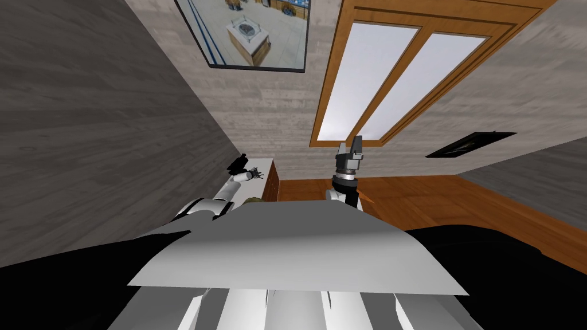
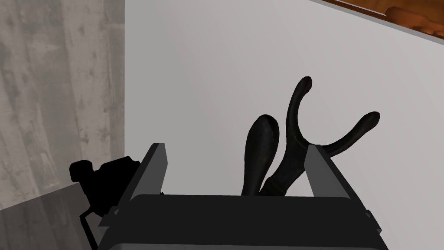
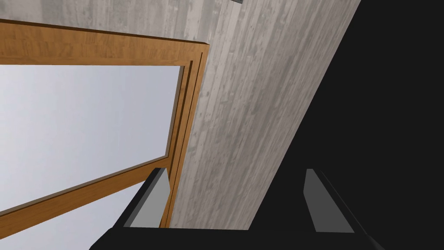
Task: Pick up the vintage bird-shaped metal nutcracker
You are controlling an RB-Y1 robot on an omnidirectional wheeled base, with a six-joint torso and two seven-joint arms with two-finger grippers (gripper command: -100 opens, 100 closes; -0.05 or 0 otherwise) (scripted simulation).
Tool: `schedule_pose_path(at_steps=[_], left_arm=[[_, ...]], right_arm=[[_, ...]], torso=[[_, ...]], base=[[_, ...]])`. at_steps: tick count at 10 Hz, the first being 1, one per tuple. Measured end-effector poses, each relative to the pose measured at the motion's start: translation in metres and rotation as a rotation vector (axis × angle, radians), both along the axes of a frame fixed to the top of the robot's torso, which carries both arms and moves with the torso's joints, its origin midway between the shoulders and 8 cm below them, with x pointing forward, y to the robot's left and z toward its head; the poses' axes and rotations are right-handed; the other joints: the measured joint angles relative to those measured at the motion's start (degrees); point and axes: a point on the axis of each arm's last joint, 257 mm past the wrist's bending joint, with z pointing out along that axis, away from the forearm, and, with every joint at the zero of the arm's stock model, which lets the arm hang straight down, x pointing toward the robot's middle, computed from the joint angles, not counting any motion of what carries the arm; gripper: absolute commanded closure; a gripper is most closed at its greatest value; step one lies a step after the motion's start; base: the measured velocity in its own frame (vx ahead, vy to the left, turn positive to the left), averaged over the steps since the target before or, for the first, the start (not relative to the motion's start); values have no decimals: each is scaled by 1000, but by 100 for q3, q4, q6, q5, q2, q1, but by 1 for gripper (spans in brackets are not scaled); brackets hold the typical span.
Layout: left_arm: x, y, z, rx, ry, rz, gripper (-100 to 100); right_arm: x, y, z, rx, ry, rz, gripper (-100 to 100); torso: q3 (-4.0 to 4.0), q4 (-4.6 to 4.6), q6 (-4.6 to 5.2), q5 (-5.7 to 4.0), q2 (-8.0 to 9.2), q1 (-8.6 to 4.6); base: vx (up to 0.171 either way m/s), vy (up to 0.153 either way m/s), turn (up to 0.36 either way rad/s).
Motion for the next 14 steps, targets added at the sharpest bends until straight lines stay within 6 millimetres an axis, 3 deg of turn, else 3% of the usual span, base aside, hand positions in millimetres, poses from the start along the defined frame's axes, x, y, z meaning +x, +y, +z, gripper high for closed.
schedule_pose_path(at_steps=[3, 6, 10, 14], left_arm=[[0, 0, 0, 0, 0, 0, -100], [10, -21, -4, -6, -3, -7, -100], [26, -64, -9, -13, -4, -27, -100], [26, -70, -12, -5, -3, -34, -100]], right_arm=[[0, 0, 0, 0, 0, 0, 0], [0, 0, 0, 0, 0, 0, 0], [0, 0, 0, 0, 0, 0, 0], [0, 0, 0, 0, 0, 0, 0]], torso=[[2, 1, 0, -1, 4, -3], [-2, -1, 1, 0, -2, 0], [0, 0, 1, 0, 1, -3], [-4, -4, 5, 3, -4, -3]], base=[[7, 3, 25], [20, 13, 67], [0, 0, 0], [0, 0, 0]])
